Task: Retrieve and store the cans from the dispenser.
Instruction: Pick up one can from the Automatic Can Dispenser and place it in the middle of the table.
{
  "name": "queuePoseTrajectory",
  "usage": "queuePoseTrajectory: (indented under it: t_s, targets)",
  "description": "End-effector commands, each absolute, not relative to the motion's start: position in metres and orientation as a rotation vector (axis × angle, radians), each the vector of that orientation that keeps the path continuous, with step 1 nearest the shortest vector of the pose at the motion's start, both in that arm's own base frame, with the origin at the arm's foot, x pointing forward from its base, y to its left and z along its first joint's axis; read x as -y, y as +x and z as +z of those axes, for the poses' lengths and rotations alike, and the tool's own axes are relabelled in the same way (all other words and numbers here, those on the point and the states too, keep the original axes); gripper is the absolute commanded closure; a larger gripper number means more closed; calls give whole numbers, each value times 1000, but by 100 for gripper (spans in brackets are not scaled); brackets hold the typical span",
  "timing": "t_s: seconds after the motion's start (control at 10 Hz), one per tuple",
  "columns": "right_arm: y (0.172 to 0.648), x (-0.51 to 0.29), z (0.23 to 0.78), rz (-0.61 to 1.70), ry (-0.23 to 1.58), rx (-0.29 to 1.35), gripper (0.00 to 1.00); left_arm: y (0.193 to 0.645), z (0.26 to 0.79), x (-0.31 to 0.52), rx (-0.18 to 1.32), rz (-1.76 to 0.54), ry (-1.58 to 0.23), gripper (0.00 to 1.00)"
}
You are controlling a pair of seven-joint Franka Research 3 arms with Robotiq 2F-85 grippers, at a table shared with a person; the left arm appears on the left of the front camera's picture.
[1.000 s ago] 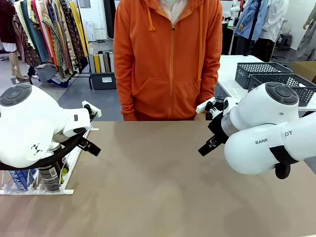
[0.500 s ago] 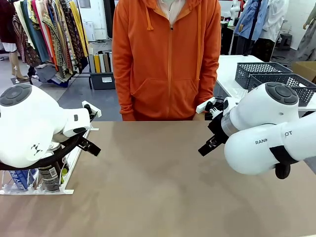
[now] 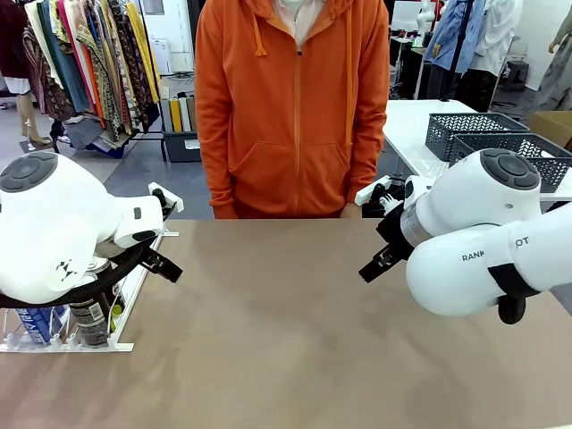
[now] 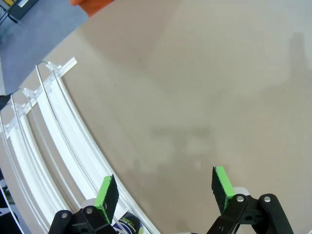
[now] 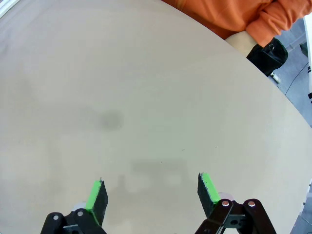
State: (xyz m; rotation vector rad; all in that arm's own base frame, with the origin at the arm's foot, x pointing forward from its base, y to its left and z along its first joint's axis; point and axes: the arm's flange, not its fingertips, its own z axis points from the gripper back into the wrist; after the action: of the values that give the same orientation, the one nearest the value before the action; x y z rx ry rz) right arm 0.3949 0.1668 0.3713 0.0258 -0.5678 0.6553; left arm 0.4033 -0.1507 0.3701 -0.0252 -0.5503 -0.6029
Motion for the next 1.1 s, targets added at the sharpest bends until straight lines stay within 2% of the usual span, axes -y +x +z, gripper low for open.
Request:
queuePoseTrajectory:
  t_s: [0.0, 0.2, 0.3, 0.4, 0.6, 0.7, 1.0]
  targets:
    - [395, -167, 371, 655, 26, 568, 0, 403, 370, 151, 550, -603, -25, 0]
    - [394, -160, 378, 633, 185, 471, 0, 393, 380, 150, 477, -676, -243, 0]
    - [397, -157, 385, 511, 301, 429, 0, 389, 391, 152, 424, -644, -393, 0]
    - [399, -154, 395, 391, 437, 334, 0, 391, 405, 156, 295, -404, -495, 0]
    - [393, -120, 421, 335, 792, 247, 0, 382, 433, 142, 178, -363, -715, 0]
    - [382, -83, 437, 362, 994, 231, 0, 376, 458, 112, 184, -347, -846, 0]
    - [347, 41, 444, 124, 1223, 468, 0, 342, 507, -18, 454, -196, -1103, 0]
